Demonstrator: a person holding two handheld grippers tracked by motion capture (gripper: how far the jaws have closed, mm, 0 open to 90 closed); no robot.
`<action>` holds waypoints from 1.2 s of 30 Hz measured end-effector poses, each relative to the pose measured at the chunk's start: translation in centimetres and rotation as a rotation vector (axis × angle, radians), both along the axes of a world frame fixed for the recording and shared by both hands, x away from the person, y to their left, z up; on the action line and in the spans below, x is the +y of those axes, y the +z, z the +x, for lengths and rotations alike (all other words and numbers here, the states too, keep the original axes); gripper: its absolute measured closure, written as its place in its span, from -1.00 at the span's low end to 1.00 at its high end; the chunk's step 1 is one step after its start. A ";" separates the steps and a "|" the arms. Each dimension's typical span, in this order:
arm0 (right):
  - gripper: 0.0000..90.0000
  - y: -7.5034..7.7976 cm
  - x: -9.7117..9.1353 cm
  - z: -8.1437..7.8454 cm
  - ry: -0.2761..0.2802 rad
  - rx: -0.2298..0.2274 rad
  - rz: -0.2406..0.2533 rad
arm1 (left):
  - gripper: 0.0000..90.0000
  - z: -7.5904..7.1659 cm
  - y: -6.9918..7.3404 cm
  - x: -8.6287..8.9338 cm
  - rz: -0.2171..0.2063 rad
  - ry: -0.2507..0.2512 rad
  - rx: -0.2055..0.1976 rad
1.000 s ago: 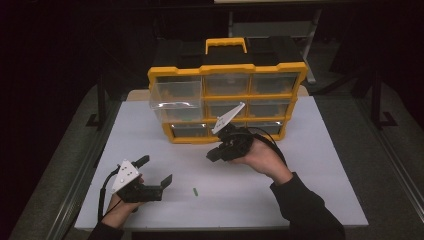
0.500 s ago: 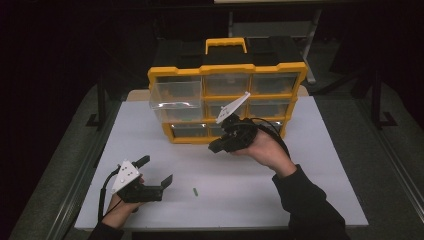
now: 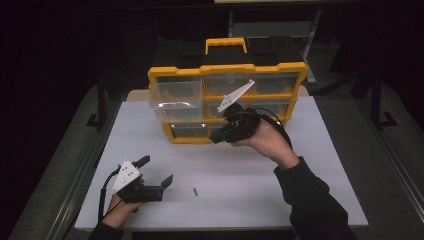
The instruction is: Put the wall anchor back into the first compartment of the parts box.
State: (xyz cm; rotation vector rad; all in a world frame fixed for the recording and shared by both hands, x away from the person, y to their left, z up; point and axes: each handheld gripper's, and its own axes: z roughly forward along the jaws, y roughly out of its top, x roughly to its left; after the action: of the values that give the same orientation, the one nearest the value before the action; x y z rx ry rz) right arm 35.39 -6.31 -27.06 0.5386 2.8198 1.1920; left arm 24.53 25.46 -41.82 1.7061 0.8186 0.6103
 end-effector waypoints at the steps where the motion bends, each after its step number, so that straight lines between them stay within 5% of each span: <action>1: 0.87 0.4 0.0 0.1 0.003 -0.007 -0.001 | -1.00 0.0 0.0 0.0 0.004 0.000 -0.002; 36: 0.87 6.1 -0.8 1.0 -0.017 -0.069 0.062 | -1.00 0.0 0.0 0.0 0.002 0.002 0.006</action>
State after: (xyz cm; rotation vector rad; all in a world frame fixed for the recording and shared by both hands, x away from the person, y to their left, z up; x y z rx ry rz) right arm 36.40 -7.15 -20.99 0.5136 2.7240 1.2732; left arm 24.54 25.48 -41.81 1.7099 0.8244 0.6082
